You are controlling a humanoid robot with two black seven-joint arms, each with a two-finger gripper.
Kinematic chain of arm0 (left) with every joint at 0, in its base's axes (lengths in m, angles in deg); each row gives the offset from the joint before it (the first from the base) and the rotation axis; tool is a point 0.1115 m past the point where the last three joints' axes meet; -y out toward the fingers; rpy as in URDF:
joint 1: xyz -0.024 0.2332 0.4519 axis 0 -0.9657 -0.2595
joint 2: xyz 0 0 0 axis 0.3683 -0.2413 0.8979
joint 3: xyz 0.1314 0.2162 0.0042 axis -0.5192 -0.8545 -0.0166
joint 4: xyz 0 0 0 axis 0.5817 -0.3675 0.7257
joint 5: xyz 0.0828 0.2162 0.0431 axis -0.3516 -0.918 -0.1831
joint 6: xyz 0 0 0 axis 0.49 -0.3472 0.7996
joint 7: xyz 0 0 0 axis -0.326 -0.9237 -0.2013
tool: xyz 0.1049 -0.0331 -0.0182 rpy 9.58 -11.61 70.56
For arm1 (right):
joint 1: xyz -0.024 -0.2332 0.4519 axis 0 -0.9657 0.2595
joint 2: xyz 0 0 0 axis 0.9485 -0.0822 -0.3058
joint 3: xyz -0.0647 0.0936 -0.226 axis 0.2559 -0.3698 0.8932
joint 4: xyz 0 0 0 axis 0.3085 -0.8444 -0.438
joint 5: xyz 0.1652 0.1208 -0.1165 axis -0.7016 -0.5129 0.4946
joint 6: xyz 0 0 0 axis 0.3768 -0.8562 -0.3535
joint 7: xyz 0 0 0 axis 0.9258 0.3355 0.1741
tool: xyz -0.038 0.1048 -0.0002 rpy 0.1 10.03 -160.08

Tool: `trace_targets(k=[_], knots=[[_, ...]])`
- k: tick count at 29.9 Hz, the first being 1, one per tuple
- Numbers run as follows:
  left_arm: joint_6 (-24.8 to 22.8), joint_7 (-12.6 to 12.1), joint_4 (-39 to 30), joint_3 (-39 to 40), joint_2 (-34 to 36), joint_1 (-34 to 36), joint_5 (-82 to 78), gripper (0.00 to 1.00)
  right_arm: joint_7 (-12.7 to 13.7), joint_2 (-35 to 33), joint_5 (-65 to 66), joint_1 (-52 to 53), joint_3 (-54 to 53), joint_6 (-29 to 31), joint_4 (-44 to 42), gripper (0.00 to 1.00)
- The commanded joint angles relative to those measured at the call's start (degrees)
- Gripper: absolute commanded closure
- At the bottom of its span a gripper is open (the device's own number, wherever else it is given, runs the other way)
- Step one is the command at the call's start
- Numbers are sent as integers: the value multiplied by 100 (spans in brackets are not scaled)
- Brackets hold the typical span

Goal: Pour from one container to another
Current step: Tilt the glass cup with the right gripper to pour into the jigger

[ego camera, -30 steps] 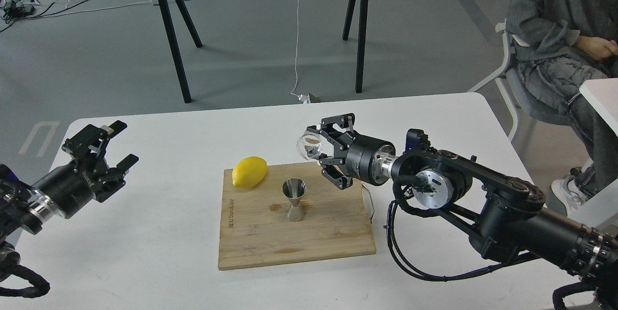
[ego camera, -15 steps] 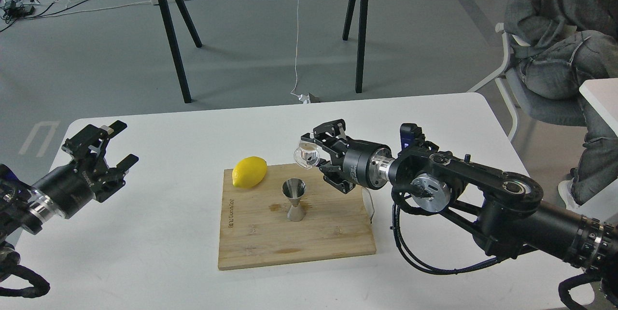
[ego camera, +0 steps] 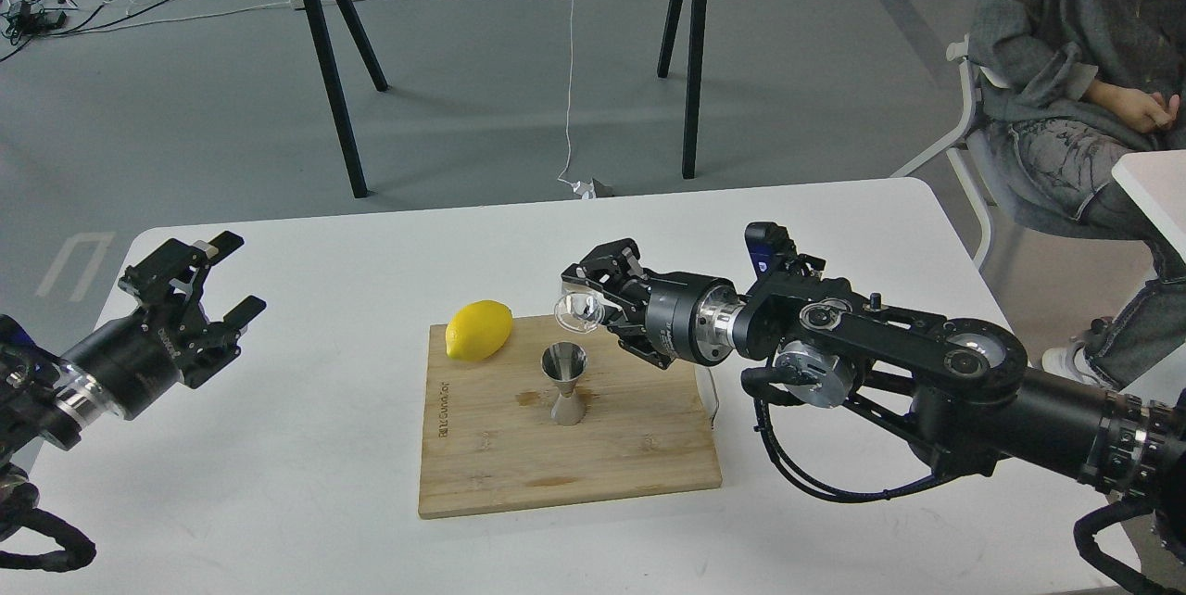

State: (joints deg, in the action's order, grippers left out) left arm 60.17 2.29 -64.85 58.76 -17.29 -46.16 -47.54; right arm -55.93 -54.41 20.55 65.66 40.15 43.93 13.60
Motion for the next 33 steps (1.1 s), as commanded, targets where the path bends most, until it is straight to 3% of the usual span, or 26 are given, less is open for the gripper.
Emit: trace_targets(k=[1,33], knots=[[0,0,0,0,0,-8,0,2,-11,-3,96,70,61,8,0,65],[0,0,0,9,-9,-8,9,2,-239,5,905,492,711,245,-35,65]])
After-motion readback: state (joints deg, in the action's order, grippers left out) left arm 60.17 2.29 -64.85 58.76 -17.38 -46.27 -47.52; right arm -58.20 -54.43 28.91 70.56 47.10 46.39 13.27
